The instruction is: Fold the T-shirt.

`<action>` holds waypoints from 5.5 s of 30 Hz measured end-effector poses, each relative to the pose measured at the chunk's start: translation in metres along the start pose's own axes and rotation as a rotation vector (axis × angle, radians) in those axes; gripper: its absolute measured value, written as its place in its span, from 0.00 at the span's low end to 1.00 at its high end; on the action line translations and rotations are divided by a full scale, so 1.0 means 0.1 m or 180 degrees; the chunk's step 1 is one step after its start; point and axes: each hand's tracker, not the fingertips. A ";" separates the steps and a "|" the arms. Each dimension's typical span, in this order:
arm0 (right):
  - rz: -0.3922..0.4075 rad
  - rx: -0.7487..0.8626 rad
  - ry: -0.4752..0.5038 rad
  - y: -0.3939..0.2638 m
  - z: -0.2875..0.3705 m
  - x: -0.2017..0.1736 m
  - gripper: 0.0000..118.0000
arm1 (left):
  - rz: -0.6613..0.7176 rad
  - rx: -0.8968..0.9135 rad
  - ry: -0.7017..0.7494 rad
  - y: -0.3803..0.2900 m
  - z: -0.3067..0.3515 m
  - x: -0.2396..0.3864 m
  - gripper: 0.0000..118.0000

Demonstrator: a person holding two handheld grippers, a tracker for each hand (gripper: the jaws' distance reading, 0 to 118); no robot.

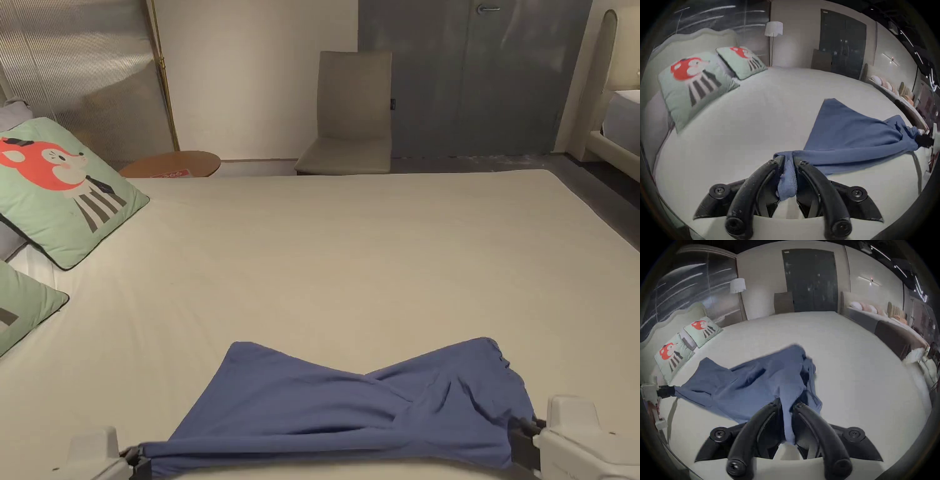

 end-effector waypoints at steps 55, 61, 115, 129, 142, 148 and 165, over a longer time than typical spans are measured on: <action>0.0377 0.1938 -0.0689 -0.01 2.57 -0.47 0.00 | -0.0197 0.1696 -0.0712 -0.01 2.23 1.06 0.00; 0.0378 0.1896 -0.0668 -0.03 2.55 -0.44 0.00 | -0.0249 0.1290 -0.0556 -0.05 2.10 0.86 0.00; 0.0122 -0.0020 -0.0401 -1.53 1.61 -0.09 0.04 | 0.0000 -0.0211 -0.0156 -0.98 1.52 -0.04 0.08; 0.0622 0.1134 -0.0285 0.20 1.93 -0.35 0.03 | 0.0045 0.0632 -0.0388 0.27 1.73 0.07 0.08; 0.0825 0.1809 -0.0296 2.37 1.51 -0.39 0.03 | -0.0073 0.1234 -0.0388 2.50 1.47 0.51 0.08; 0.0580 0.1955 -0.0116 3.30 1.29 -0.38 0.03 | -0.0013 0.1407 -0.0302 3.41 1.24 0.70 0.08; 0.0511 0.1097 -0.0076 2.59 -0.18 -0.24 0.03 | -0.0243 0.0790 0.0054 2.53 -0.28 0.63 0.07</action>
